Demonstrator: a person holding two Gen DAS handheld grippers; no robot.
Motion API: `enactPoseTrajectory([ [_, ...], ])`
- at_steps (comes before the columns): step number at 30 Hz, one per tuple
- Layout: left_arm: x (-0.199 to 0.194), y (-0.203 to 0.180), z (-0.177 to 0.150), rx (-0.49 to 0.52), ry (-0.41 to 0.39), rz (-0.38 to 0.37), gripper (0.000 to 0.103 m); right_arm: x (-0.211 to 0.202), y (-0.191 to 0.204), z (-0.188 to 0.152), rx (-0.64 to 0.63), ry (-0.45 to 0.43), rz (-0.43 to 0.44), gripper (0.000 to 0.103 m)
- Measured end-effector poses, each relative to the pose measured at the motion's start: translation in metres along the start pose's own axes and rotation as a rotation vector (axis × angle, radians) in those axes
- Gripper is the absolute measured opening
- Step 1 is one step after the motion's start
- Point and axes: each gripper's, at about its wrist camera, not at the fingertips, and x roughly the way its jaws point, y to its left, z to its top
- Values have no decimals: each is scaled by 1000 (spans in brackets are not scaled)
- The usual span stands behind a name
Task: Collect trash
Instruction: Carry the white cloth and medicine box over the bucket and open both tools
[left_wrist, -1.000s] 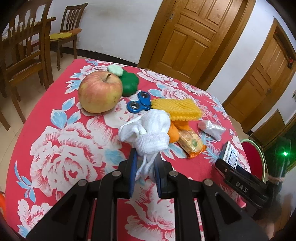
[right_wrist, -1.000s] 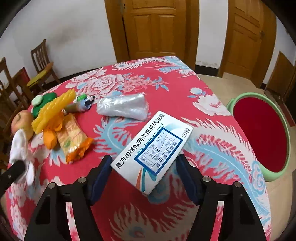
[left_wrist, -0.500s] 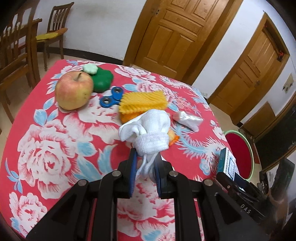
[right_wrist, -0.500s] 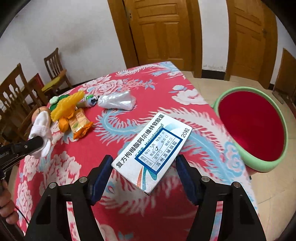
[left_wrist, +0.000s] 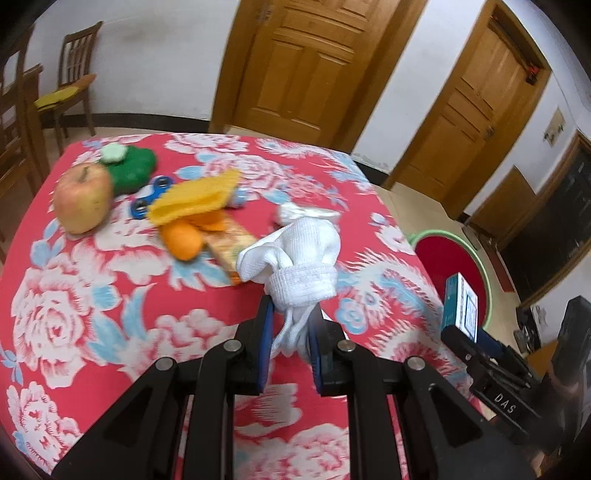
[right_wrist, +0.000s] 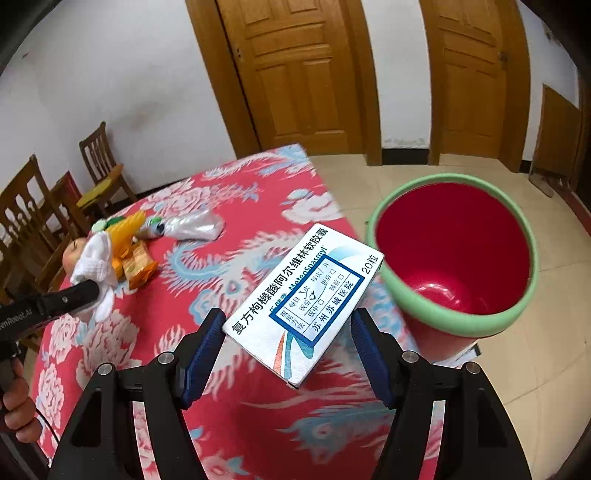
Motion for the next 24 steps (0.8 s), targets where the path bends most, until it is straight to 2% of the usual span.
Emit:
enactPoseTrajectory([
  [12,40,-68,6,118,68,-59,17,-11,-64,11,104,-37,-52,71],
  [24,82,-131,16,217,111,-101,17,-1,-124,25,186,-48,-110,71],
])
